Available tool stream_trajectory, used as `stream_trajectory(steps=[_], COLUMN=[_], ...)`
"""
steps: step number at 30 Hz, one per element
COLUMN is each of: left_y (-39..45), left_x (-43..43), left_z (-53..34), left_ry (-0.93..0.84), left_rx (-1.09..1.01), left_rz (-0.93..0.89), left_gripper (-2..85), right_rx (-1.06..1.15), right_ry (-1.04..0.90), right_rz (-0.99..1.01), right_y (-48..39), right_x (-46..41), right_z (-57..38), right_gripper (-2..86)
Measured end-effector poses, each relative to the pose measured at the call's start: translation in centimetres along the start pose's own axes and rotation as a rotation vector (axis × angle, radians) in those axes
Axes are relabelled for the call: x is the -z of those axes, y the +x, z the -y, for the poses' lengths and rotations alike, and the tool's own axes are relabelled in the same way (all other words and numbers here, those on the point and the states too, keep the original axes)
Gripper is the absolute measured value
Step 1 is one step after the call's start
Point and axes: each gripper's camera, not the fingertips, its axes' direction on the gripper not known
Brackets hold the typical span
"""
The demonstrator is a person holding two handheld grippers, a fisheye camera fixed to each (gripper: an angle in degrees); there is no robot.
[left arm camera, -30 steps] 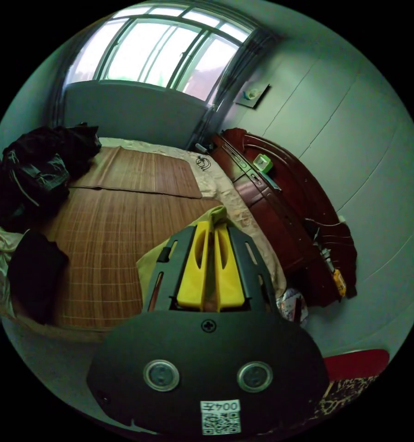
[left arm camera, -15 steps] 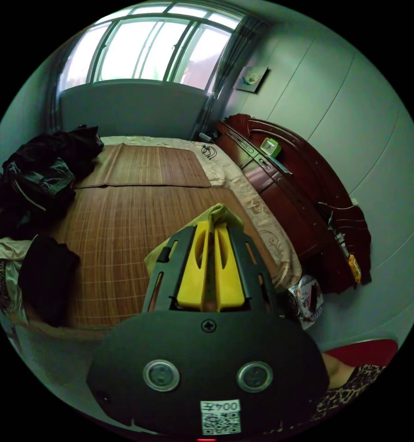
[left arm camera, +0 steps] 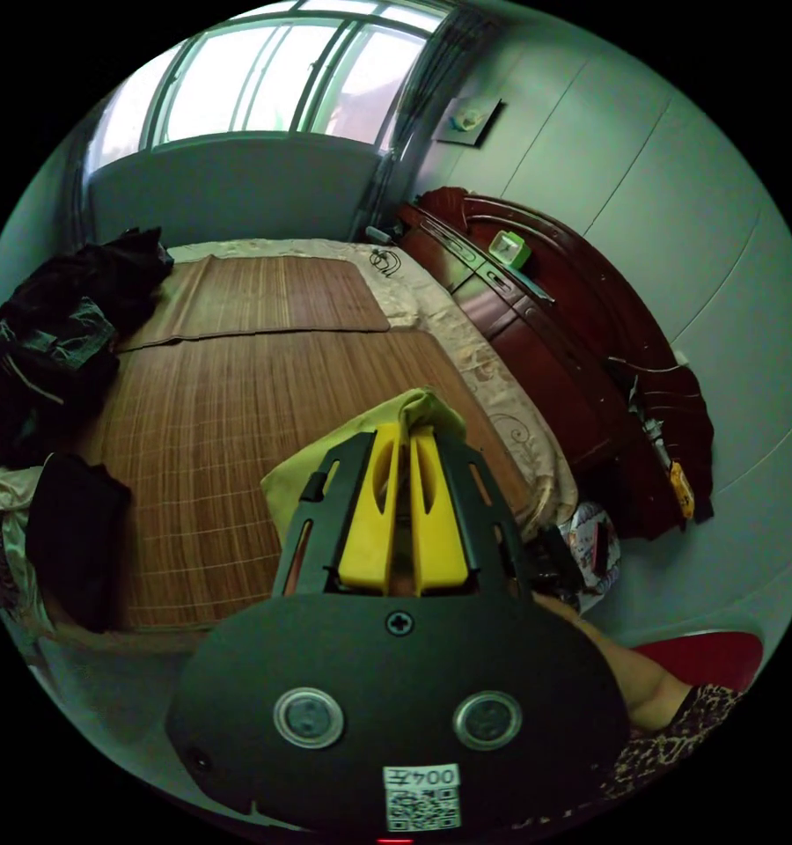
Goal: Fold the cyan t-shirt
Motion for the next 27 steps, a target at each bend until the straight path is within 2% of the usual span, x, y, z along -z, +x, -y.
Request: stream_trajectory(steps=[2, 4, 10, 12, 14, 17, 20, 27], left_y=[0.6, 1.0, 1.3, 1.1, 1.1, 1.0, 1.0, 1.0], left_x=[-1.6, -2.7, -4.7, -5.2, -5.3, -5.2, -4.7, -4.0], left_z=[-0.6, -1.0, -2.3, -2.7, -3.1, -3.6, -4.0, -5.6], left_ry=[-0.024, -0.043, -0.040, -0.037, -0.027, -0.006, 0.015, 0.024], left_rx=[-0.027, -0.049, -0.087, -0.091, -0.094, -0.086, -0.092, -0.087], left_rz=[0.030, 0.048, 0.093, 0.100, 0.118, 0.131, 0.143, 0.149], left_gripper=[0.7, 0.7, 0.7, 0.6, 0.6, 0.5, 0.5, 0.5], right_rx=[0.061, 0.169, 0.353, 0.383, 0.420, 0.442, 0.425, 0.312], right_ry=[-0.086, -0.132, -0.030, 0.006, 0.028, 0.021, 0.107, 0.157], right_rz=[-0.150, -0.414, -0.880, -0.947, -0.946, -0.807, -0.703, -0.360], right_y=[-1.3, -3.6, -7.9, -8.4, -9.0, -9.7, -9.9, -8.5], right_x=[-0.8, -1.8, -2.8, -2.5, -1.7, 0.4, 2.4, 2.1], right_z=[0.9, 1.6, 0.9, 0.4, -0.2, -0.8, -2.2, -4.7], right_gripper=[7.4, 8.4, 6.8, 5.5, 3.1, 0.8, 1.4, 18.6])
